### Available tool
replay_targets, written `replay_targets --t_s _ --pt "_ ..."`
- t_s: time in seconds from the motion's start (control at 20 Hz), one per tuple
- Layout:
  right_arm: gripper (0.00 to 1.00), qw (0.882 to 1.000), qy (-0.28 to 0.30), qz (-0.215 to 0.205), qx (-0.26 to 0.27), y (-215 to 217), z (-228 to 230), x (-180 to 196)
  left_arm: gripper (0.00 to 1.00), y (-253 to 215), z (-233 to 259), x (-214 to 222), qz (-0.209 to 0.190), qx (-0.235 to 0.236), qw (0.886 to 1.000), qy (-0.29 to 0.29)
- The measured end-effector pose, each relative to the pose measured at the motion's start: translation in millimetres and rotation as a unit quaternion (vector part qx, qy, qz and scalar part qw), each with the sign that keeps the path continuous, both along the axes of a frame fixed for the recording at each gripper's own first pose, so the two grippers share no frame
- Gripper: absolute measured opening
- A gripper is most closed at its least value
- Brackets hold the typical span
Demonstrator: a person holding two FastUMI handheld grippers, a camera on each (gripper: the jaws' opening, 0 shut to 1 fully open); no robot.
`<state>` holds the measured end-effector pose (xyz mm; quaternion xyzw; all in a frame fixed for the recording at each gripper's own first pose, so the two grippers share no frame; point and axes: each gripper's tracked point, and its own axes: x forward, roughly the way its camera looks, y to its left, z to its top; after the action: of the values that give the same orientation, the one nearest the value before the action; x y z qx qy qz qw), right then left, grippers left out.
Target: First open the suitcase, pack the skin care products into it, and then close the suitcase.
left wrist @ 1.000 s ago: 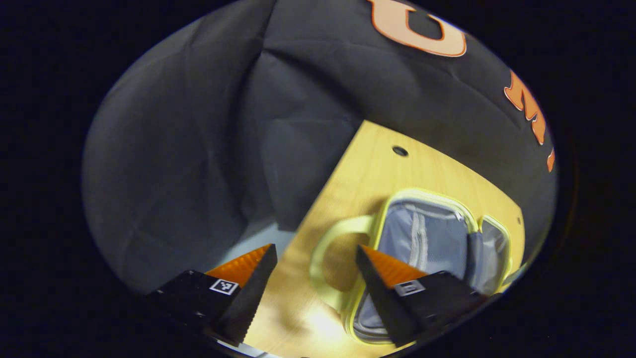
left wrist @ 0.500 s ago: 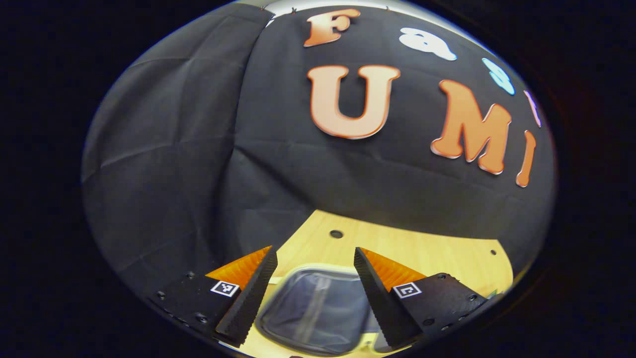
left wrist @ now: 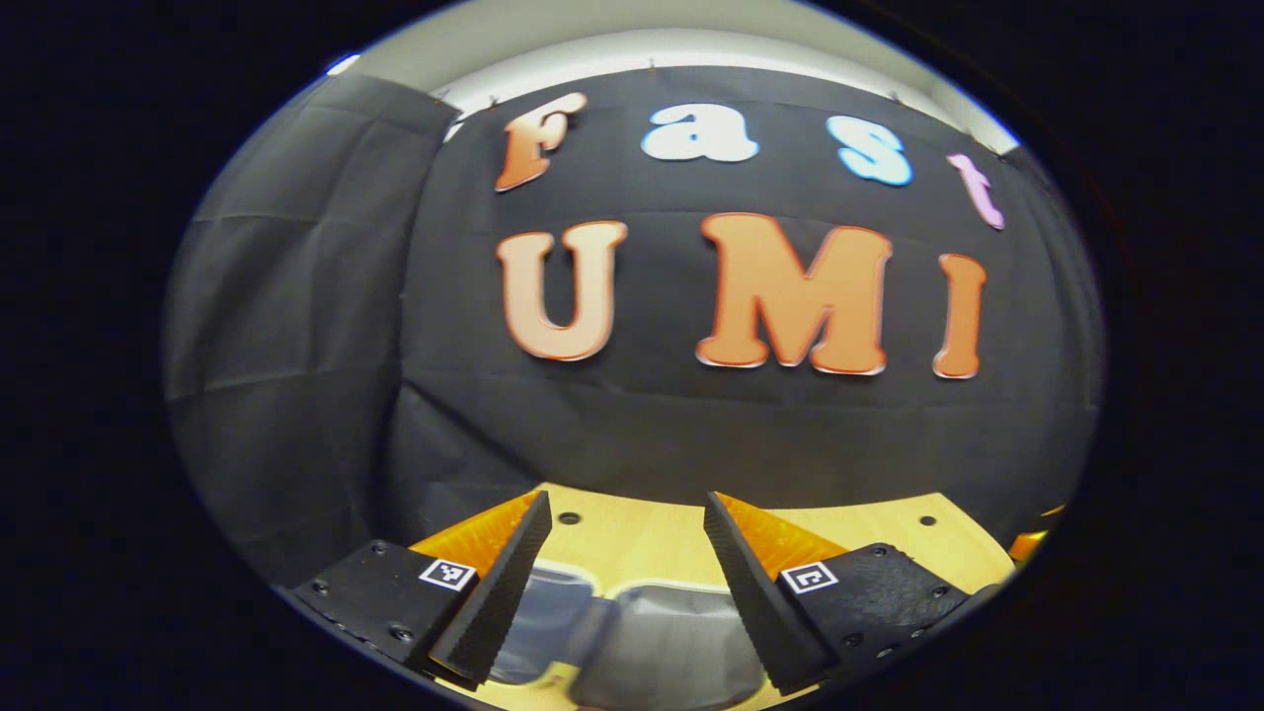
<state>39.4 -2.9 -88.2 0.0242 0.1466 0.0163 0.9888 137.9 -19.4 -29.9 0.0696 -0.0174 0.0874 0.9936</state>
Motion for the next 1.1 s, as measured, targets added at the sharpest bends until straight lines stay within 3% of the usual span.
replay_targets --t_s 0.2,0.3,0.65,0.8,1.1 --pt "0.95 1.000 0.013 -0.022 -0.005 -13 -13 -12 0.97 -116 -71 15 -0.104 -0.018 0.993 0.043" --pt "0.95 0.999 0.019 -0.034 -0.005 -22 -17 -17 0.98 -156 -109 22 -0.133 -0.018 0.988 0.074" --pt "0.95 0.995 0.061 -0.078 -0.017 -64 -49 -38 0.97 -202 -250 49 -0.132 0.074 0.976 0.159" --pt "0.95 0.993 0.073 -0.091 -0.013 -73 -57 -43 0.97 -209 -309 42 -0.135 0.075 0.965 0.210" --pt "0.95 0.990 0.095 -0.097 -0.024 -82 -72 -47 0.97 -219 -366 47 -0.139 0.088 0.953 0.254"
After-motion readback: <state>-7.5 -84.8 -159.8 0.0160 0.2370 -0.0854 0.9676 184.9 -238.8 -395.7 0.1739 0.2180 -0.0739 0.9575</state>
